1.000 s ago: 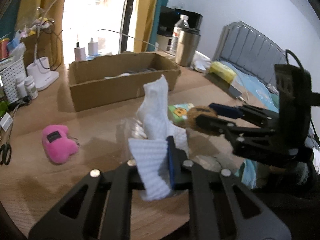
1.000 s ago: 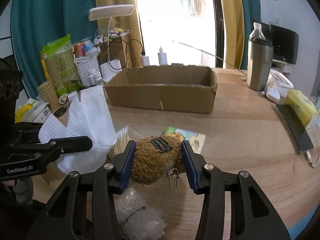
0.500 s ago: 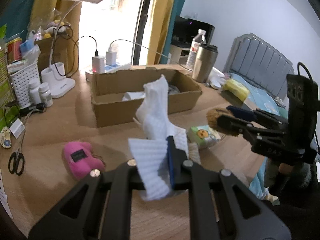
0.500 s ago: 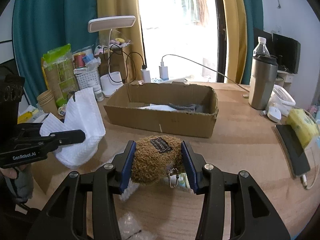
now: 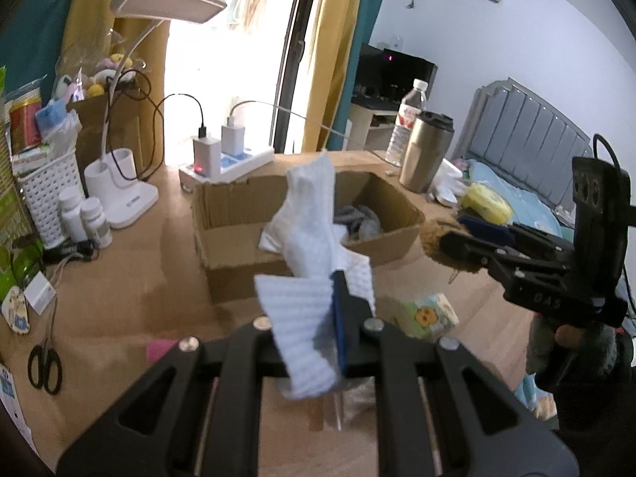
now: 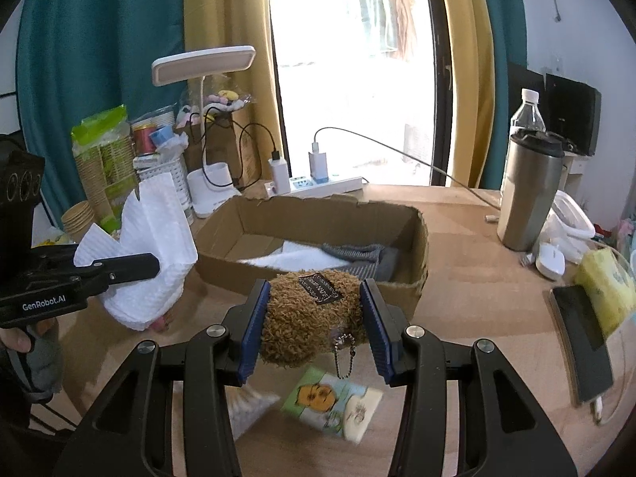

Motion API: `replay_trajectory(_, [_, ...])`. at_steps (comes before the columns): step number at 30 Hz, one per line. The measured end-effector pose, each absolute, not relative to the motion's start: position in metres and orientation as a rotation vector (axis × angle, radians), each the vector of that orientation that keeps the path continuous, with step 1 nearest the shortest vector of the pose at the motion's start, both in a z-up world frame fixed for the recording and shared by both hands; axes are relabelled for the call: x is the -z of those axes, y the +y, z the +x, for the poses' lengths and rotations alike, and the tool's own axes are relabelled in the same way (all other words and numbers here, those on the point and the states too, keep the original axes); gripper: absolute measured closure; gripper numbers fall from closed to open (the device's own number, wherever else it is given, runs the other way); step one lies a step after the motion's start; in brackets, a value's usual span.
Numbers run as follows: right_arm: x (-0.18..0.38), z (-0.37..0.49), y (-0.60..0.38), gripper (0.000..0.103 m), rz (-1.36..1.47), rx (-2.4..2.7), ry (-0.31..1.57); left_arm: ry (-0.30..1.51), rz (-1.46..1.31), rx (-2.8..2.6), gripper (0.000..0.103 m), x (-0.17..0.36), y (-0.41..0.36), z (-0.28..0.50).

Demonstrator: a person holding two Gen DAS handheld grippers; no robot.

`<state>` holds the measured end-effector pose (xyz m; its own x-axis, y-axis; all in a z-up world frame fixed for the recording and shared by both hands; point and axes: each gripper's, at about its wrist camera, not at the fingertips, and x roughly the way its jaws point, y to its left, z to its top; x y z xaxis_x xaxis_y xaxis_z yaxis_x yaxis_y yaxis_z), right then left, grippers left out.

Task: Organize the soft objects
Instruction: 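Carry the plush and wipe into the box and open both tools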

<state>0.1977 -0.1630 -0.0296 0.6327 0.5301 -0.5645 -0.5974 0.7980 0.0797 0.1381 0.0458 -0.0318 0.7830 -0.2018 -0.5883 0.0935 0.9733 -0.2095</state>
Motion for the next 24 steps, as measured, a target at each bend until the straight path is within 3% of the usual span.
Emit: replay_trajectory(24, [0.017,0.269,-0.151,0.054,-0.156,-0.626,0.577,0.633,-0.179,0.105,0.090,0.032,0.068,0.210])
